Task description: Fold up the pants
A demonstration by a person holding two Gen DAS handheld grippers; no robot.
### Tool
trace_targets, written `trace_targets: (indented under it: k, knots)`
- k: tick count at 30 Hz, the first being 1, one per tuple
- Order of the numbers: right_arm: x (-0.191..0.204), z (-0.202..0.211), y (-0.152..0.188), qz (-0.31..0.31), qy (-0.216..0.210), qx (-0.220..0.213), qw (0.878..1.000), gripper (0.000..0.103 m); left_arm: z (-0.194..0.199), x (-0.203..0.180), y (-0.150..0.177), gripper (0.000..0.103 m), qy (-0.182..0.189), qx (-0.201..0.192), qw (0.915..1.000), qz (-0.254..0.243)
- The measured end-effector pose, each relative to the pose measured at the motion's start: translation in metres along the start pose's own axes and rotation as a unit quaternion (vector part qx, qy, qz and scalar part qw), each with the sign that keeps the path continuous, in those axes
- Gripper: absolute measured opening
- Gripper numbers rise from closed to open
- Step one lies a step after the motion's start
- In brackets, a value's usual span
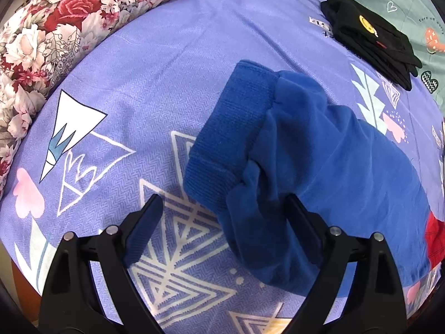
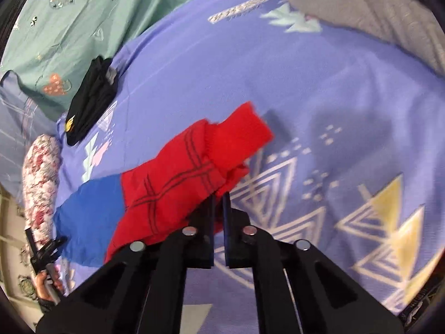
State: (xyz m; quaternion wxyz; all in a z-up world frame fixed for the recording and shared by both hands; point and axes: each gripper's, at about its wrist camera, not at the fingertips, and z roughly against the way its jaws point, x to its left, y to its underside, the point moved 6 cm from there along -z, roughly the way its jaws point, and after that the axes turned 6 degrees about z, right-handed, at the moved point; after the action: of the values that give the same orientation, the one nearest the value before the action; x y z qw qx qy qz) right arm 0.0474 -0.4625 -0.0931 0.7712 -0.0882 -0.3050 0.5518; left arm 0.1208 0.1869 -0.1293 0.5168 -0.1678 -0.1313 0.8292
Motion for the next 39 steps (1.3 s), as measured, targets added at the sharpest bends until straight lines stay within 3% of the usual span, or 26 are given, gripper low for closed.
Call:
trace_targets:
  k: [4,7,10,12,13,14,15,20,21,23,24,27,29,30,31,32,36,38,39]
  knots:
    - [-0.011,-0.012,0.013,0.003,0.017,0.028,0.999,0.003,-0.002,-0.002,-0.001,0.093,-0.007,-0.002,0.9999,-0.008]
    - [-0.022,-0.013,0.013,-0.021,0.022,0.017,0.999,0.004,0.0,0.0,-0.002,0.092,0.002,0.006,1.0,0.0]
    - [-0.057,0.01,0.003,-0.049,0.131,-0.016,0.99,0.011,0.006,0.004,-0.003,0.092,0.007,0.003,1.0,0.002]
    - [-0.06,0.018,0.0,-0.076,0.071,-0.028,0.994,0.011,0.008,0.006,-0.004,0.092,0.008,0.001,1.0,0.002]
    - [-0.055,0.019,-0.002,-0.081,0.026,-0.028,0.996,0.02,0.009,0.006,-0.005,0.092,0.01,0.002,0.9999,0.004]
    - [-0.052,0.018,-0.003,-0.081,0.014,-0.026,0.996,0.029,0.009,0.006,-0.006,0.092,0.015,0.003,0.9999,0.008]
    - [-0.047,0.016,-0.006,-0.082,0.0,-0.029,0.996,0.046,0.009,0.006,-0.006,0.092,0.02,0.004,0.9997,0.013]
    - [-0.024,0.0,-0.013,-0.077,-0.042,-0.027,0.996,0.048,0.009,0.009,-0.004,0.091,0.051,0.025,0.9979,0.03]
    - [-0.019,-0.009,-0.011,-0.065,-0.031,-0.009,0.997,0.048,0.01,0.011,-0.004,0.091,0.057,0.029,0.9974,0.034]
    - [-0.012,-0.018,-0.012,-0.052,-0.021,0.006,0.998,0.026,0.013,0.019,-0.007,0.091,0.07,0.032,0.9958,0.05]
    - [-0.013,-0.019,-0.014,-0.058,-0.023,-0.002,0.998,0.02,0.015,0.022,-0.008,0.091,0.073,0.031,0.9952,0.057]
    - [-0.02,-0.016,-0.017,-0.064,0.004,-0.022,0.998,0.019,0.021,0.03,-0.013,0.091,0.082,0.028,0.9938,0.07]
    - [-0.011,-0.021,-0.014,-0.027,0.039,-0.005,0.999,0.023,0.024,0.029,-0.014,0.091,0.093,0.033,0.9925,0.072]
    - [-0.006,-0.019,-0.012,-0.009,0.057,-0.003,0.998,0.035,0.024,0.028,-0.014,0.091,0.098,0.038,0.9918,0.072]
    - [-0.001,-0.016,-0.013,0.004,0.067,-0.003,0.998,0.057,0.025,0.025,-0.013,0.091,0.103,0.045,0.9912,0.07]
    - [0.002,-0.01,-0.014,0.005,0.063,-0.015,0.998,0.061,0.025,0.021,-0.012,0.091,0.111,0.055,0.99,0.067]
    - [0.002,0.008,-0.02,-0.004,0.059,-0.047,0.997,0.062,0.025,0.003,-0.005,0.09,0.156,0.09,0.9816,0.062]
    - [0.003,0.011,-0.021,-0.007,0.055,-0.049,0.997,0.062,0.027,-0.004,-0.002,0.084,0.164,0.098,0.9797,0.059]
    - [0.003,0.012,-0.02,-0.008,0.052,-0.049,0.997,0.063,0.029,-0.008,-0.002,0.07,0.167,0.094,0.98,0.053]
